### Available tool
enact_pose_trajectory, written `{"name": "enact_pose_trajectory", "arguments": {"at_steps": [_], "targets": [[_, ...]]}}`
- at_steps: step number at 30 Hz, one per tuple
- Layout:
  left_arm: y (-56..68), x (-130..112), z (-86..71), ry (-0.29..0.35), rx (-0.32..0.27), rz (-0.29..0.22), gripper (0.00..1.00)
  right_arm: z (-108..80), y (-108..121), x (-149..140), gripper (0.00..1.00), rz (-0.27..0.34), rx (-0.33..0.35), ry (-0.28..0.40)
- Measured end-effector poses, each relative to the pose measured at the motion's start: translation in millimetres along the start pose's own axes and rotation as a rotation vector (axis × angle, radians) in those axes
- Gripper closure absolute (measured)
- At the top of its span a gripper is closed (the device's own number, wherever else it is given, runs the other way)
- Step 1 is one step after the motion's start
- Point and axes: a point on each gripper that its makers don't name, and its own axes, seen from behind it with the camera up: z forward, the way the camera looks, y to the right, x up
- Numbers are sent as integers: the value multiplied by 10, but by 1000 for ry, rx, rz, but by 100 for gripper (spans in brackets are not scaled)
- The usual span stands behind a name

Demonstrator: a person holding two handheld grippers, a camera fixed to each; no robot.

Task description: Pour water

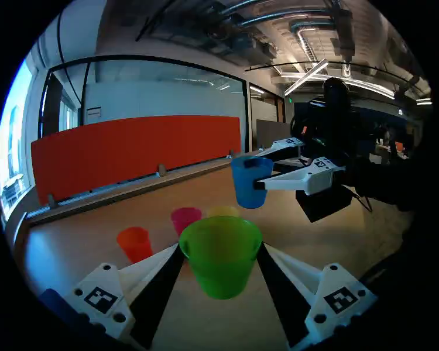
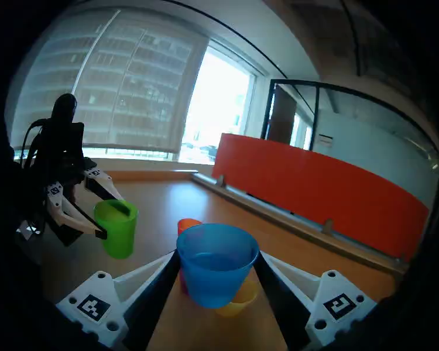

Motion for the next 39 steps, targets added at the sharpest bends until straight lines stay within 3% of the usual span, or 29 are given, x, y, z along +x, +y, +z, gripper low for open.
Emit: {"name": "enact_pose_trajectory", "arguments": {"at_steps": [18,39], "targets": [[99,-31,49,-11,-27,6,14,61,-143,59,9,-84,38,8],[164,-56,115,-27,-51,19,13,258,-316,238,9,-252,94,31]]}}
